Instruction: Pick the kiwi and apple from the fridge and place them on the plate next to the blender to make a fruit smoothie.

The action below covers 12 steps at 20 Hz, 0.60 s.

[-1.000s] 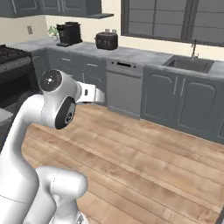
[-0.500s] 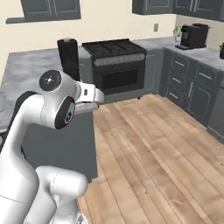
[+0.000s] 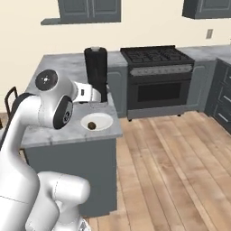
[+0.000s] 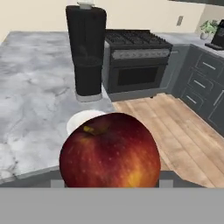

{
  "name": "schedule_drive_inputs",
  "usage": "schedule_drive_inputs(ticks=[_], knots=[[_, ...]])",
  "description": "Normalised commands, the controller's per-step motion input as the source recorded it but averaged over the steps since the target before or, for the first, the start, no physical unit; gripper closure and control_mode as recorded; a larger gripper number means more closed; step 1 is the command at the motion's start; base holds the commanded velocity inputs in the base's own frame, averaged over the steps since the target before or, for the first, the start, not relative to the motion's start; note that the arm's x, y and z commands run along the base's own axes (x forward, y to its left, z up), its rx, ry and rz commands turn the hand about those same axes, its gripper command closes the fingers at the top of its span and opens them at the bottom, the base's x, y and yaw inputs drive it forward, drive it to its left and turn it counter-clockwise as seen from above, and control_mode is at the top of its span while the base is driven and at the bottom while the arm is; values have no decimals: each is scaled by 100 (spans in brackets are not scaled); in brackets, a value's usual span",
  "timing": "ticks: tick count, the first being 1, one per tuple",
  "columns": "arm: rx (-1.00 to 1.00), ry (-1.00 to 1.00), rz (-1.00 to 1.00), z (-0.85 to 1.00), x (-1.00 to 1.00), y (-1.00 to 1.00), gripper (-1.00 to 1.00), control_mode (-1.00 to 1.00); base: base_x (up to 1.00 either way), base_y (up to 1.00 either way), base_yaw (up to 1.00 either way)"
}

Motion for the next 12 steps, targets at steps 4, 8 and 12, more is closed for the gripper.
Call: schedule_drive_inputs(ticks=[4, 8, 12], knots=[[0, 0, 0, 0, 0, 0, 100, 100, 96, 0, 15], [-1, 12, 3, -1, 16, 0, 100, -100, 49, 1, 10], [-1, 57, 6, -44, 61, 0, 100, -100, 0, 0, 0]])
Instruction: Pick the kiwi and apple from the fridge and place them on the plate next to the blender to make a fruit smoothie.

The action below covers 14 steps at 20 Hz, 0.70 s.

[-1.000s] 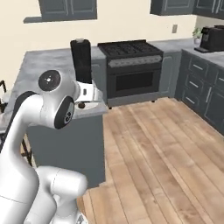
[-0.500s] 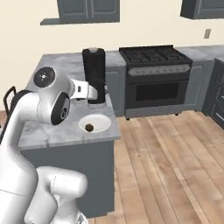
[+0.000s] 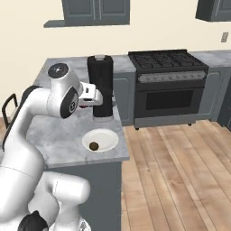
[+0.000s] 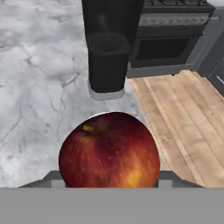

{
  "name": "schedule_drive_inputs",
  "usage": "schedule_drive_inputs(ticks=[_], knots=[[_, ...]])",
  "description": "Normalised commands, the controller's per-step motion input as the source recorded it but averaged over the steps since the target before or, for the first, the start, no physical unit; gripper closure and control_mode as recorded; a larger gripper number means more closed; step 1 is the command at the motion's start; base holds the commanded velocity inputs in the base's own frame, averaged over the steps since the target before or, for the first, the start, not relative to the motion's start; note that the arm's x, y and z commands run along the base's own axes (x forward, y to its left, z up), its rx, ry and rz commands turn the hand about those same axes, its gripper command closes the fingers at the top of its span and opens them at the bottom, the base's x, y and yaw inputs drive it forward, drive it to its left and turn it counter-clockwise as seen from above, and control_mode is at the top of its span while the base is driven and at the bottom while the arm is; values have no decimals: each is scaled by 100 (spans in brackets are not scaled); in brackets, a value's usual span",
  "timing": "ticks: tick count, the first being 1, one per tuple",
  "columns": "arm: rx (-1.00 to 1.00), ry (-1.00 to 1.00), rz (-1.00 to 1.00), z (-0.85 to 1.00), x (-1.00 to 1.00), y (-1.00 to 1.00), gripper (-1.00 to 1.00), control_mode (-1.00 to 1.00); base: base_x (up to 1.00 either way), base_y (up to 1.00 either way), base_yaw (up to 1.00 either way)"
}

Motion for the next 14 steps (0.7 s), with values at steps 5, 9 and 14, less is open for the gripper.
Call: schedule_drive_inputs(ticks=[5, 9, 14], knots=[[0, 42, 7, -70, 62, 0, 100, -100, 0, 0, 0], [0, 39, 4, -100, 41, 0, 100, -100, 0, 0, 0], [0, 27, 2, -91, 31, 0, 100, -100, 0, 0, 0]])
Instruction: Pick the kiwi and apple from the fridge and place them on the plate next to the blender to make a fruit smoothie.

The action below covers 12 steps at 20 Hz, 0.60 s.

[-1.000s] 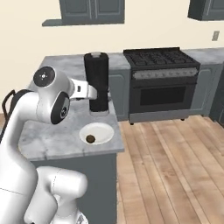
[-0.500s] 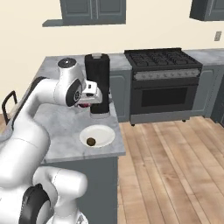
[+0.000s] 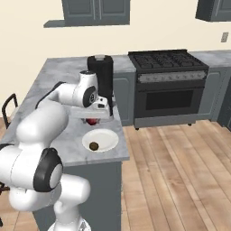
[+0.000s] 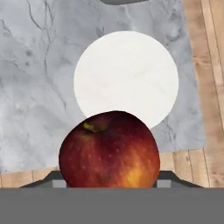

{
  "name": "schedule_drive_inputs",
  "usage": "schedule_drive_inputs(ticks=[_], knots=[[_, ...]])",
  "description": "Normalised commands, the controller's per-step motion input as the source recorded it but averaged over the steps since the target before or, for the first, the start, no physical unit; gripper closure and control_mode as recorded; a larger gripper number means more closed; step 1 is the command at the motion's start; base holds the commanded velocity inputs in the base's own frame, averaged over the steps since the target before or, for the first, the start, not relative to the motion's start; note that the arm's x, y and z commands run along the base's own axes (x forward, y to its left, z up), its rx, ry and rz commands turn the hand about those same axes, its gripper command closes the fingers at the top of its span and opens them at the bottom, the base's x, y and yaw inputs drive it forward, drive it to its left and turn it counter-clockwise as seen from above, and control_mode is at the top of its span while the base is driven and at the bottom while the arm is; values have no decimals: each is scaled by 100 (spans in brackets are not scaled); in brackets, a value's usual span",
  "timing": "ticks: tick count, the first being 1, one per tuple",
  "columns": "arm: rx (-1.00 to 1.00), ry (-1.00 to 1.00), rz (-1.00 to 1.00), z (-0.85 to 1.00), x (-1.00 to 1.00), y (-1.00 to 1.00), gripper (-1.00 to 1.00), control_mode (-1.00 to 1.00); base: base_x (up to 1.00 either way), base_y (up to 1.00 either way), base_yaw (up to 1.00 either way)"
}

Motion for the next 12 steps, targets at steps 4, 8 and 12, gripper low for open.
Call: schedule_drive_inputs(ticks=[4, 8, 12], knots=[[0, 12, 3, -85, 3, 0, 100, -100, 0, 0, 0], [1, -5, 1, -43, 27, 0, 100, -100, 0, 0, 0], [0, -13, 0, -42, 31, 1, 100, -100, 0, 0, 0]])
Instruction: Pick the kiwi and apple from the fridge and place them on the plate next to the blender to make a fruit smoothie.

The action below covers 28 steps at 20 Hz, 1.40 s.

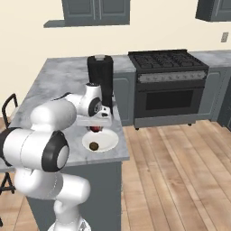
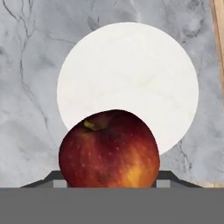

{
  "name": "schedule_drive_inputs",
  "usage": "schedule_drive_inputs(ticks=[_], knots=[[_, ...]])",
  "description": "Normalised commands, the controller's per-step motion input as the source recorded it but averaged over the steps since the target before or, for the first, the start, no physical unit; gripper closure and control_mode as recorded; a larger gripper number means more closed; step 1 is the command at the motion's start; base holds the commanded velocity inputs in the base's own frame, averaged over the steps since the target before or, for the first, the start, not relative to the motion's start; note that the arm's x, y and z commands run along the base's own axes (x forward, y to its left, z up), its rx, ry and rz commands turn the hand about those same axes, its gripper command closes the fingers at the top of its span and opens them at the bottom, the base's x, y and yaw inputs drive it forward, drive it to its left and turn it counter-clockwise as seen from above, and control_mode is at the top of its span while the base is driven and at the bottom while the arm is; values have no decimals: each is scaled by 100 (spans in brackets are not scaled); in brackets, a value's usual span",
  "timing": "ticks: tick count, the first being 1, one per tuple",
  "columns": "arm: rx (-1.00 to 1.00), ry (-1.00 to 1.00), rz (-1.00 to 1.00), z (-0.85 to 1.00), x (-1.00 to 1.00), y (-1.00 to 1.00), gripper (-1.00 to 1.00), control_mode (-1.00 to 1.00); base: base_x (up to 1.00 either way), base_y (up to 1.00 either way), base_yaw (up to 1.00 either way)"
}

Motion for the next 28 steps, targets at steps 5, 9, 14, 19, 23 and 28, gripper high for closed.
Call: schedule_drive_inputs(ticks=[5, 9, 14, 19, 23, 28], knots=[[0, -9, 0, -46, 27, 0, 100, -100, 0, 0, 0], [0, -9, 0, -44, 32, 0, 100, -100, 0, 0, 0], [0, -11, 0, -35, 50, 0, -100, -100, 0, 0, 0], [0, 0, 0, 1, 9, 0, -100, -100, 0, 0, 0], [0, 3, -2, 33, 0, 8, -100, -100, 0, 0, 0], [-1, 0, -1, 89, -38, 13, -100, -100, 0, 0, 0]])
